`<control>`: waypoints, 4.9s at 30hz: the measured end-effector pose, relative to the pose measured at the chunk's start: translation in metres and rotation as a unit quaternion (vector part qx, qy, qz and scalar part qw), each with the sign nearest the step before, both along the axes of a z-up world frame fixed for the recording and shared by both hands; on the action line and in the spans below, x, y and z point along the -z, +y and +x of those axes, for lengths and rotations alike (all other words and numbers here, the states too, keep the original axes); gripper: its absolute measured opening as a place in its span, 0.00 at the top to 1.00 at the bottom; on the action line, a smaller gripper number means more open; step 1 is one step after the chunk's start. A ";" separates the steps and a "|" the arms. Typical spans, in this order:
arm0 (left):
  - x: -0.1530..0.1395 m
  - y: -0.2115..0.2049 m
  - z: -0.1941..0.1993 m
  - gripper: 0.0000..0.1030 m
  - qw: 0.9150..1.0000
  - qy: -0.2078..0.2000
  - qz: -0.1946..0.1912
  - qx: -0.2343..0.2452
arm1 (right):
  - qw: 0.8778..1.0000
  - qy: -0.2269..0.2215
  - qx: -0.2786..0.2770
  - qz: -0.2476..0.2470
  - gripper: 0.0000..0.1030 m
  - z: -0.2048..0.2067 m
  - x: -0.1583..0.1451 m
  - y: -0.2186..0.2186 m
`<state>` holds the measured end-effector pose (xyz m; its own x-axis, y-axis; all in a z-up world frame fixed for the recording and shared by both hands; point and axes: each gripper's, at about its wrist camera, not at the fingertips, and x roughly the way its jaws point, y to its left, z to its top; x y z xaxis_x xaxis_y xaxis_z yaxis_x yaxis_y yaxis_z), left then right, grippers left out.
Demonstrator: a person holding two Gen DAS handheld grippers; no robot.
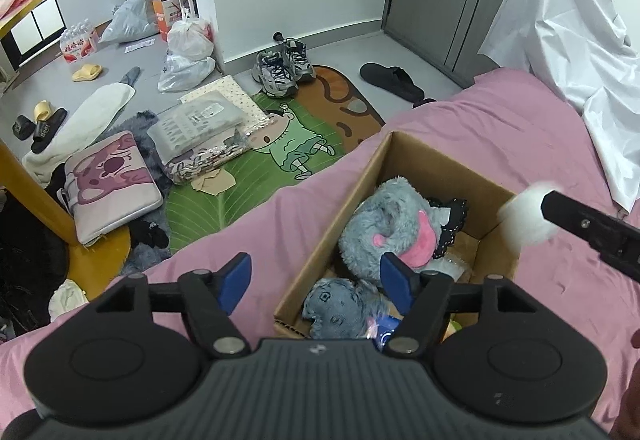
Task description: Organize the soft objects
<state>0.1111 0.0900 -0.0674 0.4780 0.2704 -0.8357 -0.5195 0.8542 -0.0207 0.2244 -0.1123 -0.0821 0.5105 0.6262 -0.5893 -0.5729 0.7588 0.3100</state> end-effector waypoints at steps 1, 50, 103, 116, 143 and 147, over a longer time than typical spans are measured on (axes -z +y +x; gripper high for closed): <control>-0.001 -0.001 -0.001 0.32 1.000 0.001 0.004 0.000 | 1.000 0.001 0.004 -0.005 0.48 0.000 0.001 0.000; -0.081 -0.081 -0.088 0.01 0.993 -0.049 0.020 0.109 | 0.994 0.052 0.089 -0.020 0.00 -0.114 -0.067 -0.116; -0.097 -0.102 -0.148 0.01 0.985 -0.078 0.024 0.152 | 0.992 0.028 0.110 -0.052 0.00 -0.184 -0.081 -0.118; -0.100 -0.096 -0.156 0.01 0.985 -0.082 0.022 0.148 | 0.992 0.021 0.109 -0.053 0.00 -0.189 -0.087 -0.115; -0.097 -0.096 -0.154 0.01 0.987 -0.073 0.026 0.143 | 0.995 0.003 0.093 -0.037 0.00 -0.193 -0.089 -0.113; -0.093 -0.100 -0.149 0.01 0.986 -0.074 0.028 0.147 | 0.996 0.002 0.088 -0.031 0.00 -0.192 -0.085 -0.112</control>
<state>-0.0378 -0.0099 0.0255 0.6580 0.1460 -0.7387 -0.2449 0.9692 -0.0266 0.0324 -0.2247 0.0025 0.6064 0.4903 -0.6260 -0.4289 0.8646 0.2616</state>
